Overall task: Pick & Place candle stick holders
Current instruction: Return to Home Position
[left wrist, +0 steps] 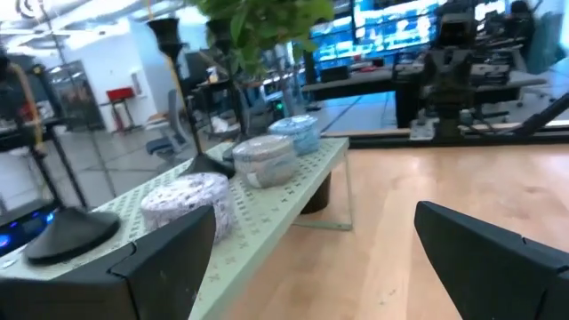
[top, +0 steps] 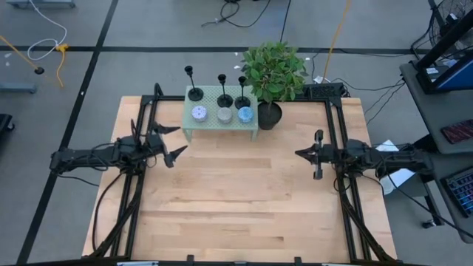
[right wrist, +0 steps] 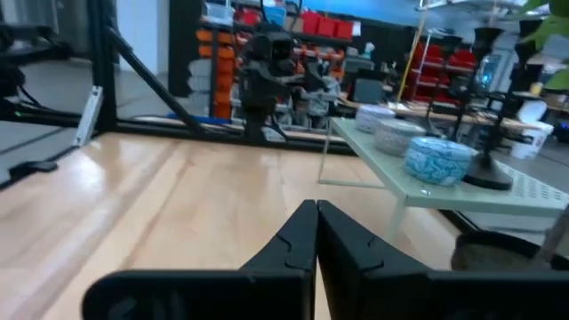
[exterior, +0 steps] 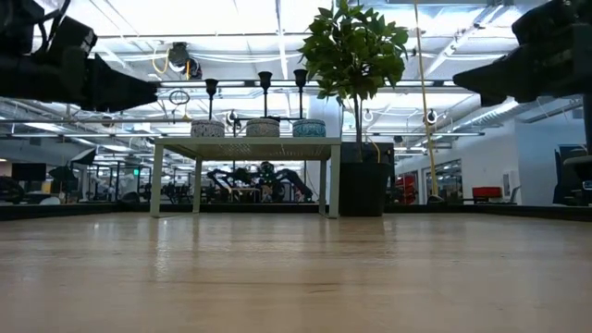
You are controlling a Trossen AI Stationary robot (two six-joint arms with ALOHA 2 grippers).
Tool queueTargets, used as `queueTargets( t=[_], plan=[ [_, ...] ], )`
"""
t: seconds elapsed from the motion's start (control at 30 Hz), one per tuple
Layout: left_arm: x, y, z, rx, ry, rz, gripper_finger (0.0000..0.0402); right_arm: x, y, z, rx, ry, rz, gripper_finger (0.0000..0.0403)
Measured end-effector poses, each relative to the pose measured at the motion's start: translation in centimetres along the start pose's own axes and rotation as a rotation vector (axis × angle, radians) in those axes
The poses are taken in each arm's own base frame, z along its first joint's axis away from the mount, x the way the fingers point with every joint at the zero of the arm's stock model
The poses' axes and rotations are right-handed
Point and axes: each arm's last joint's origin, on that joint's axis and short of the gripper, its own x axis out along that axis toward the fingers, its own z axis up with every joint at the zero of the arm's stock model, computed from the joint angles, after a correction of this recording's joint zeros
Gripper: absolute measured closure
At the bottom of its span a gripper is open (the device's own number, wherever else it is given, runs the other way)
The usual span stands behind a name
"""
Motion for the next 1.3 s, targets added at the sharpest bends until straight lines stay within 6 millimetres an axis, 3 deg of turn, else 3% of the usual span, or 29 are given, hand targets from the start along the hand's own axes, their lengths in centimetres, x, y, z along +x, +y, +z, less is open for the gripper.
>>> queueTargets(
  t=[0.23, 0.63, 1.03, 1.3],
  plan=[
    [0.0, -0.5, -0.1, 0.042, -0.028, -0.165, 0.0009, -0.3, 0.1, -0.7, 0.017, -0.023, 0.021, 0.0403],
    [0.0, -0.5, -0.8, 0.029, 0.052, -0.150, 0.0009, -0.4, 0.8, -0.9, 0.155, -0.017, 0.233, 0.0403],
    [0.0, -0.5, -0.8, 0.019, 0.055, -0.128, 0.0009, -0.3, 0.2, -1.3, 0.257, 0.030, 0.017, 0.0403],
    [0.0, -0.5, -0.8, 0.020, 0.055, -0.127, 0.0009, -0.3, 0.2, -1.3, 0.253, 0.029, 0.021, 0.0403]
  ],
)
